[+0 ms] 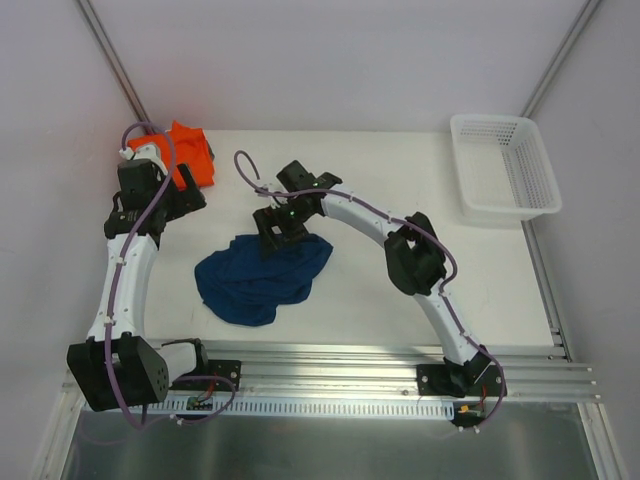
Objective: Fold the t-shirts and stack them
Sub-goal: Flatten out the tshirt
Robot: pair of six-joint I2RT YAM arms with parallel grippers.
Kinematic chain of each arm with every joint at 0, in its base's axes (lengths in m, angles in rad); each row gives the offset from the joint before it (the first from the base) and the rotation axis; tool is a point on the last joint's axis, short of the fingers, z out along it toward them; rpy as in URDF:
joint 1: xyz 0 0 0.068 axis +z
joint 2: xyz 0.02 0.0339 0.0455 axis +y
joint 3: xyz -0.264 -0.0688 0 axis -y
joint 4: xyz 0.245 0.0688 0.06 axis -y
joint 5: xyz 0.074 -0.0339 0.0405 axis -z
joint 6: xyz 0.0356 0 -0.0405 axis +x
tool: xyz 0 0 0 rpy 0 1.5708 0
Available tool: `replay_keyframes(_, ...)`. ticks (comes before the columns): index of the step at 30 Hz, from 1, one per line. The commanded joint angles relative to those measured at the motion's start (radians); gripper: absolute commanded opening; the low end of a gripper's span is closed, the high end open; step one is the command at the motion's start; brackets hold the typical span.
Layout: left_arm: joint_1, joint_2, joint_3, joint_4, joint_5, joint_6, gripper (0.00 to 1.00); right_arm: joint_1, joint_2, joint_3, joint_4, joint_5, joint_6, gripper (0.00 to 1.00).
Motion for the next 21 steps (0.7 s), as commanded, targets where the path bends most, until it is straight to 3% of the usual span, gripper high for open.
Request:
replay_keyframes(1,0.014,-0.022,0.015,0.013,0.046,-0.019,0.99,-0.011,0.0,0.024,-0.019,-0.02,-0.024,0.89)
replay_keyframes(10,0.045,-0.048,-0.011,0.013,0.072,-0.038,0.99,-0.019,-0.079,0.088,0.019,0.117,-0.125,0.9)
replay_keyframes(21,0.067,-0.068,-0.02,-0.001,0.113,-0.055,0.99,-0.02,0.006,0.199,0.063,0.182,-0.148,0.91)
